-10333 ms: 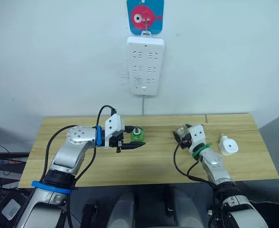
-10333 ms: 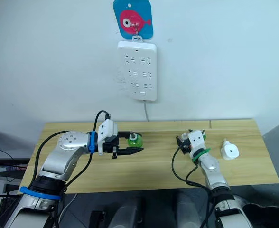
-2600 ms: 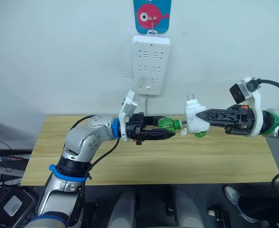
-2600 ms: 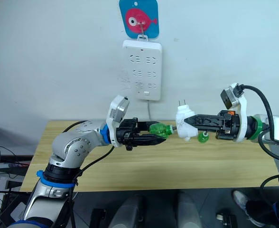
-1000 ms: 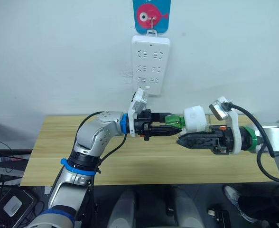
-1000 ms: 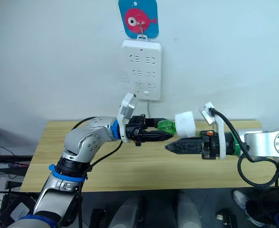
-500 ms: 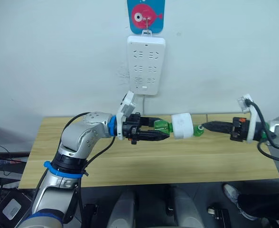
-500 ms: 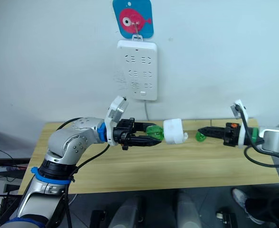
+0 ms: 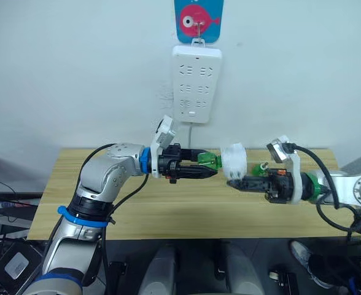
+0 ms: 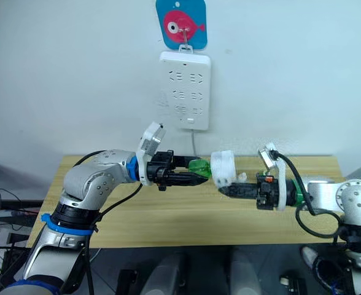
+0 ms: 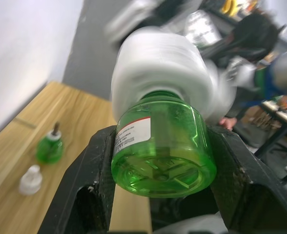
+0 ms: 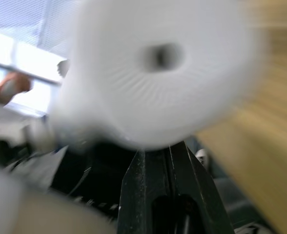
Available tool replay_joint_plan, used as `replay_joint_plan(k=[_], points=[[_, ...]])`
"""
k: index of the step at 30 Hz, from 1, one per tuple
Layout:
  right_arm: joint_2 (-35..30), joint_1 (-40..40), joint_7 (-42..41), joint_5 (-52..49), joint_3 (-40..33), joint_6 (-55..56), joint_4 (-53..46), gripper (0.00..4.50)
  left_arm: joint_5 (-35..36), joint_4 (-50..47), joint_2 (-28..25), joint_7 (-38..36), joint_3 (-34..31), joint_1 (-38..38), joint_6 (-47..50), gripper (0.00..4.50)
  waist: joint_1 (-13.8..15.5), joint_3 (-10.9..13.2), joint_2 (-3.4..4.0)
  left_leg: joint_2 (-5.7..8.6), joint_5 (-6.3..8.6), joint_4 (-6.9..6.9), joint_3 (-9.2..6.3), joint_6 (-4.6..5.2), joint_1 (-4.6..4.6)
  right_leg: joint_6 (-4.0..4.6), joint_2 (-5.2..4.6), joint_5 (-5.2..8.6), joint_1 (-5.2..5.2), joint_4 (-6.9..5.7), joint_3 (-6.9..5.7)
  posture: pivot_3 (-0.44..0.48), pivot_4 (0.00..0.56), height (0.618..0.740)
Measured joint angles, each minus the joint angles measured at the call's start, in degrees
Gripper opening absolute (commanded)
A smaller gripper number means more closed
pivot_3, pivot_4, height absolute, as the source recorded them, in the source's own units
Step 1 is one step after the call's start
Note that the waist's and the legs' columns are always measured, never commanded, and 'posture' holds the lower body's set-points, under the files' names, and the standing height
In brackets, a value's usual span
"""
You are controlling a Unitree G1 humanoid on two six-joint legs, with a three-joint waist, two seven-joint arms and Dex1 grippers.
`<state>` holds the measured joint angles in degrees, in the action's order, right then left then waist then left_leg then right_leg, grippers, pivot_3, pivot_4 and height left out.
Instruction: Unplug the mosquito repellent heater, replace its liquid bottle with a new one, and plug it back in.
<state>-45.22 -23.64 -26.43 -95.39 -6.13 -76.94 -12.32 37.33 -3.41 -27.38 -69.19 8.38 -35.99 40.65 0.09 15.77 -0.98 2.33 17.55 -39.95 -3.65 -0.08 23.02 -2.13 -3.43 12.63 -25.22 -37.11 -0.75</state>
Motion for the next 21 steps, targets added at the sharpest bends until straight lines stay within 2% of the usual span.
replay_joint_plan(k=[4,7,10,12,14,18,21], points=[[-3.6,-1.2,2.6,-8.9,1.0,0.9,-0.4,0.03,-1.3,-0.1,-0.1,-0.2,0.8,1.1,-1.1,2.28,-0.4,0.0,0.0,-0.06,0.0,0.0,0.08,0.01,-0.06,0.0,0.05,0.0,0.0,-0.05,0.03,0.014,0.249,0.74],[-3.9,-7.7,5.7,-14.3,3.5,3.5,0.9,0.03,-2.2,-0.2,-0.2,-0.6,1.6,1.5,-1.7,2.28,-0.6,0.0,-0.01,-0.09,0.0,0.0,0.13,0.01,-0.07,0.0,0.08,0.0,0.0,-0.06,0.04,0.014,0.249,0.74],[-2.3,-13.4,9.3,-15.1,5.1,6.4,4.4,0.03,-2.3,-0.4,-0.3,-1.0,2.4,1.6,-2.3,2.28,-0.4,0.0,-0.01,-0.07,0.0,0.0,0.1,0.0,-0.05,0.0,0.08,0.0,0.01,-0.03,0.02,0.016,0.242,0.74],[-0.7,-15.3,11.6,-11.4,5.3,8.4,6.7,0.03,-2.4,-0.5,-0.4,-1.3,2.6,1.6,-2.4,2.28,-0.3,0.0,-0.02,-0.05,0.0,0.0,0.1,0.0,-0.03,0.0,0.07,0.0,0.0,-0.04,0.03,0.016,0.242,0.74],[0.3,-16.4,12.8,-3.4,6.0,10.4,9.1,0.03,-2.4,-0.5,-0.5,-1.4,2.6,1.7,-2.4,2.28,-0.1,0.0,-0.02,-0.03,0.0,0.0,0.08,0.0,0.01,0.0,0.06,0.0,-0.03,-0.02,0.03,0.021,0.236,0.74],[2.3,-17.8,13.1,10.1,6.4,14.0,14.5,0.03,-2.4,-0.6,-0.8,-1.5,2.6,2.0,-2.4,2.28,0.0,0.0,-0.02,0.0,0.0,0.0,0.15,0.0,0.03,-0.01,0.04,0.0,-0.07,-0.01,0.05,0.021,0.236,0.74],[2.5,-18.2,11.2,15.4,5.4,14.1,15.6,0.03,-2.4,-0.8,-1.2,-1.6,2.6,2.1,-2.4,2.28,-0.1,0.0,-0.02,-0.04,0.0,0.01,0.12,0.0,0.03,0.0,0.05,-0.01,-0.08,-0.04,0.03,0.021,0.236,0.74]])
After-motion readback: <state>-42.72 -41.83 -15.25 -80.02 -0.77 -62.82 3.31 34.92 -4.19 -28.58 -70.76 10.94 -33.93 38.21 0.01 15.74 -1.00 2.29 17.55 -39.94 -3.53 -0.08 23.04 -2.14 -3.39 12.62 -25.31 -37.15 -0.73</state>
